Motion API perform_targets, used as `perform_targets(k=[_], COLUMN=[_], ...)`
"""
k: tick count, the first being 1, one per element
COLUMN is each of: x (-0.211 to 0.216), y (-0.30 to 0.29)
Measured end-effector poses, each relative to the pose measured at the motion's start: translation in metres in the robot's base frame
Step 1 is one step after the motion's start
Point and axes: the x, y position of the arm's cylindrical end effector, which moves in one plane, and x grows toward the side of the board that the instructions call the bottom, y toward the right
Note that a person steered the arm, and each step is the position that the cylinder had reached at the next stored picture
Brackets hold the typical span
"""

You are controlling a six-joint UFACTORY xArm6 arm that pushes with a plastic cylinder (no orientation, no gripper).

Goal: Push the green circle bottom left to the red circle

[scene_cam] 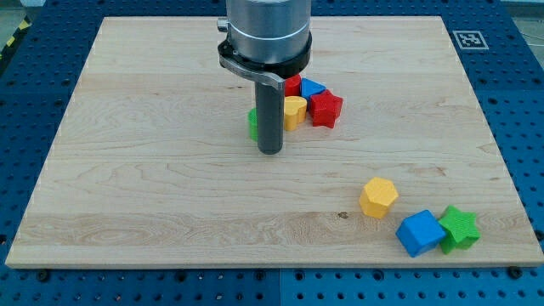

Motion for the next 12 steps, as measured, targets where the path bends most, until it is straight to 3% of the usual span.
perform_targets(k=[7, 9, 11, 12], x=[-0.052, -0.052, -0.09, -0.092], y=[-0.021, -0.07, -0.106, -0.061])
